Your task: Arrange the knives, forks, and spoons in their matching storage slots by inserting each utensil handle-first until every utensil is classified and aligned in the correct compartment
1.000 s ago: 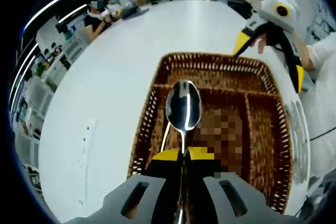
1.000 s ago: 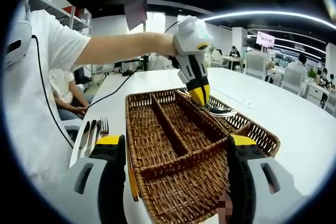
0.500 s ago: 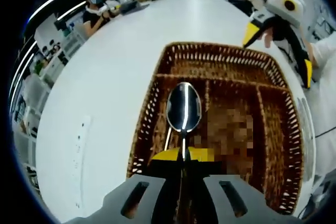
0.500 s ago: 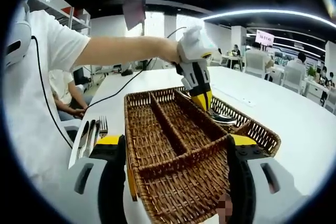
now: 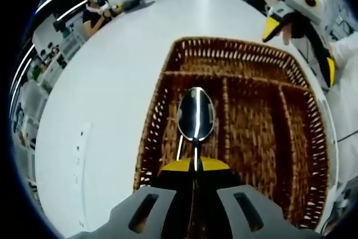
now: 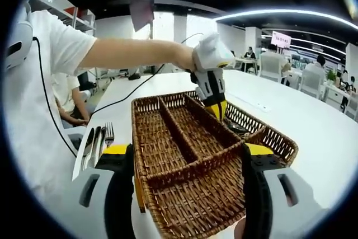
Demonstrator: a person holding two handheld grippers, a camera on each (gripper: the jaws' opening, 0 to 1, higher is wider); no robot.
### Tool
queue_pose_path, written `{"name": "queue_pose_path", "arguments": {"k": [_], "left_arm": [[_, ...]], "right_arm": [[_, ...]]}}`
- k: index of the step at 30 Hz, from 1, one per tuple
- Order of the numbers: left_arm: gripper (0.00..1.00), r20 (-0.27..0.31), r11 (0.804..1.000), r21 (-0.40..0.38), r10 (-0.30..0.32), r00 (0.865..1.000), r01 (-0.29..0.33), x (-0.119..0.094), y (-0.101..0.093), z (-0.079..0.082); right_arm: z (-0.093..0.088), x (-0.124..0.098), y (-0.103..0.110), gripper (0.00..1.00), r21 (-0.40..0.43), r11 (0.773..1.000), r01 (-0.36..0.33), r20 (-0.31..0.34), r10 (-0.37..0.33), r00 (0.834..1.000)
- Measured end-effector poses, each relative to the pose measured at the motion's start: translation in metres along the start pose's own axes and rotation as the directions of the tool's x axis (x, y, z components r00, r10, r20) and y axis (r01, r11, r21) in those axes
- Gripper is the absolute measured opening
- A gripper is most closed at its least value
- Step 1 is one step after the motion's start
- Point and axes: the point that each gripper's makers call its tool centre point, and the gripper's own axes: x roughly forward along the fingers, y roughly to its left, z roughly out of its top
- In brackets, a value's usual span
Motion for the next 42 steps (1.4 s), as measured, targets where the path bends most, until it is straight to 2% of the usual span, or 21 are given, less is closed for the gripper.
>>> {"name": "queue_pose_path", "arguments": {"k": [12,25,34,42], "left_arm": [[0.02,-0.008,1.0,0.005,-0.009,1.0,0.009,0.0043,0.0016,-0.0023],[0.02,-0.021,0.995,0.092,-0.035,0.999,0.037,0.0085,-0.0032,-0.0028],[0.04,-0.021,0.999,0.043,-0.009,1.0,0.01,0.009,0.0004,-0.0055],[0.05,-0.033,0.999,0.038,0.014,0.999,-0.013,0.0051,0.0026,-0.0055]], "right_arm": [[-0.0012,0.0,0.0009,0.83,0.003,1.0,-0.004,0.0,0.004,1.0],[-0.0053,0.0023,0.0021,0.82,0.009,1.0,-0.007,-0.007,0.007,1.0],[-0.0055,0.003,0.0037,0.82,0.011,1.0,-0.009,-0.006,0.009,1.0],[-0.0051,0.0031,0.0037,0.82,0.009,1.0,-0.01,-0.008,0.01,1.0]]}}
